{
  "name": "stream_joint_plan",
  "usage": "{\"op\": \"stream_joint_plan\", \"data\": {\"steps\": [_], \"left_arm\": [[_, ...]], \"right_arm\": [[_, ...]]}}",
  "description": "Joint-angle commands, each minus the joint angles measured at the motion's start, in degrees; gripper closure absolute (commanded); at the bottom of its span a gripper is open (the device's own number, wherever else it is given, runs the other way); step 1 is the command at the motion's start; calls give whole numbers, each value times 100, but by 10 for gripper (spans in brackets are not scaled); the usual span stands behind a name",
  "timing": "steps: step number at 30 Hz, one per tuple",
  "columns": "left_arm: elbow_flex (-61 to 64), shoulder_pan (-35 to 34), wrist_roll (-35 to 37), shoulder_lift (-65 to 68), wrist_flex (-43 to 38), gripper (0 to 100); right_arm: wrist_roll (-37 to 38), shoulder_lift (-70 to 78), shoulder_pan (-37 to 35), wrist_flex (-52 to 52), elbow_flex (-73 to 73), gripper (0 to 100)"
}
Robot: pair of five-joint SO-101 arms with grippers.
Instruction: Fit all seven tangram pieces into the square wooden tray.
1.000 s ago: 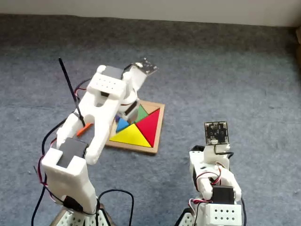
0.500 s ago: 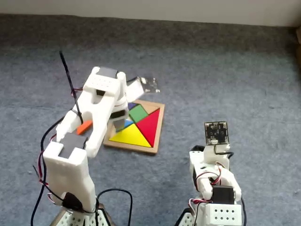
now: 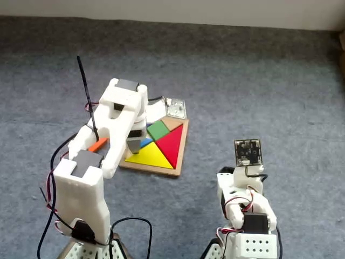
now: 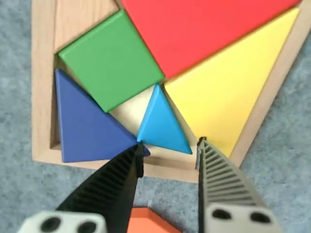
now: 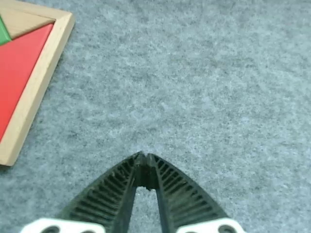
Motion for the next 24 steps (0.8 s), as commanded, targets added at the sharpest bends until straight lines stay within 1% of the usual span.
{"op": "stream_joint_plan", "data": {"steps": [1,4,8,13,24], "left_arm": [[-13,409,-44,163,-79,811],[-22,479,-26,242,-246,812],[-22,479,-18,242,-273,816],[-22,479,-18,286,-237,896],[-22,593,9,295,-237,897]], "right_arm": [[-35,-84,75,-13,840,993],[-35,-84,75,-13,840,993],[-35,-84,75,-13,840,993],[-35,-84,75,-13,840,993],[-35,-84,75,-13,840,993]]}}
